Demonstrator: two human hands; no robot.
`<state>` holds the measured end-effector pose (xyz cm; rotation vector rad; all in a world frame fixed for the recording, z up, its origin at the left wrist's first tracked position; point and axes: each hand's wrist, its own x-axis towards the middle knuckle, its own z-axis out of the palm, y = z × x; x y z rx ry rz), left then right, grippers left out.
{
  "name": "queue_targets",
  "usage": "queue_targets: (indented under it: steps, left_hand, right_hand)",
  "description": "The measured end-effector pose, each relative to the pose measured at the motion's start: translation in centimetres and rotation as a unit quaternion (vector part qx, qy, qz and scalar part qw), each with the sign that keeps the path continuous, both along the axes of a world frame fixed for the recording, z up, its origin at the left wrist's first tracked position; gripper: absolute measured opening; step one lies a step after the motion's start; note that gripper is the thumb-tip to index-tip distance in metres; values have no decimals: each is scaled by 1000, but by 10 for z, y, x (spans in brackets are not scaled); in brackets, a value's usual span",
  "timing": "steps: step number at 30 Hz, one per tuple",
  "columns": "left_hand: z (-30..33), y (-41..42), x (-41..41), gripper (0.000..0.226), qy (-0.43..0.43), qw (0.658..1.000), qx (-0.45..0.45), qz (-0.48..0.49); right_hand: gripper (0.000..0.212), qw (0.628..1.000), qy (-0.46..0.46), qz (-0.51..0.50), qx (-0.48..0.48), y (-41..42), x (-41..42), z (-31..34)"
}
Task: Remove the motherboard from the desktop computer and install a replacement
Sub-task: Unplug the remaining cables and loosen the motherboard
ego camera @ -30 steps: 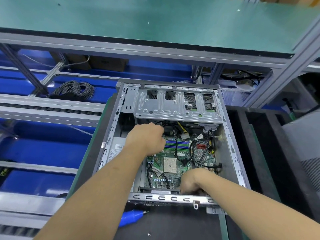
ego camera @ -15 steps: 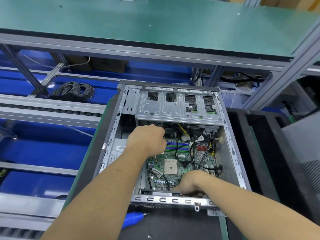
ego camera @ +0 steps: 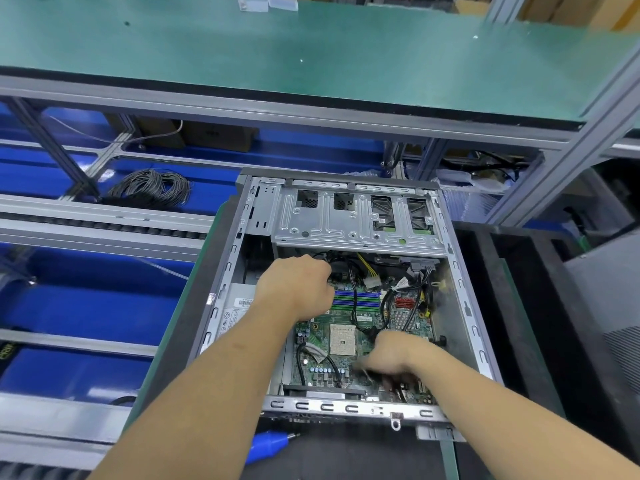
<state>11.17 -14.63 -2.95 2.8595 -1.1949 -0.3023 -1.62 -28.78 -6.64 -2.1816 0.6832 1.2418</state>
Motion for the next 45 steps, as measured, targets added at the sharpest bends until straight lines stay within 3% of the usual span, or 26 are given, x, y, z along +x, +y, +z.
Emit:
queue_targets:
  steps: [3, 8, 13, 18, 25, 32, 41, 45]
  left_hand:
    - [1, 0, 0, 18, 2, 1000, 1, 0]
    - [2, 1, -1, 18, 1, 1000, 3, -5]
    - [2, 1, 0, 17, 6, 1000, -1, -5]
    - [1, 1, -1, 17, 11, 1000, -11, -4]
    - [1, 1, -1, 18, 12, 1000, -13, -6]
    - [1, 1, -1, 18, 14, 1000, -14, -5]
    - [0, 0, 0, 18, 6, 1000, -4, -13]
    - [1, 0, 0, 17, 4, 1000, -2, -13]
  right_hand:
    - [21, 987, -111, -41, -109, -19, -1, 3]
    - [4, 972, -84, 39, -214, -18, -11, 4]
    - [19, 933, -122, 104, -322, -18, -13, 3]
    - [15, 925, -164, 71, -336, -28, -7, 1]
    - [32, 923, -142, 91, -346, -25, -7, -13]
    - [25, 929, -178, -83, -313, -37, -8, -17]
    - [35, 944, -118, -59, -304, -37, -9, -17]
    - [42, 945, -90, 30, -313, -32, -9, -17]
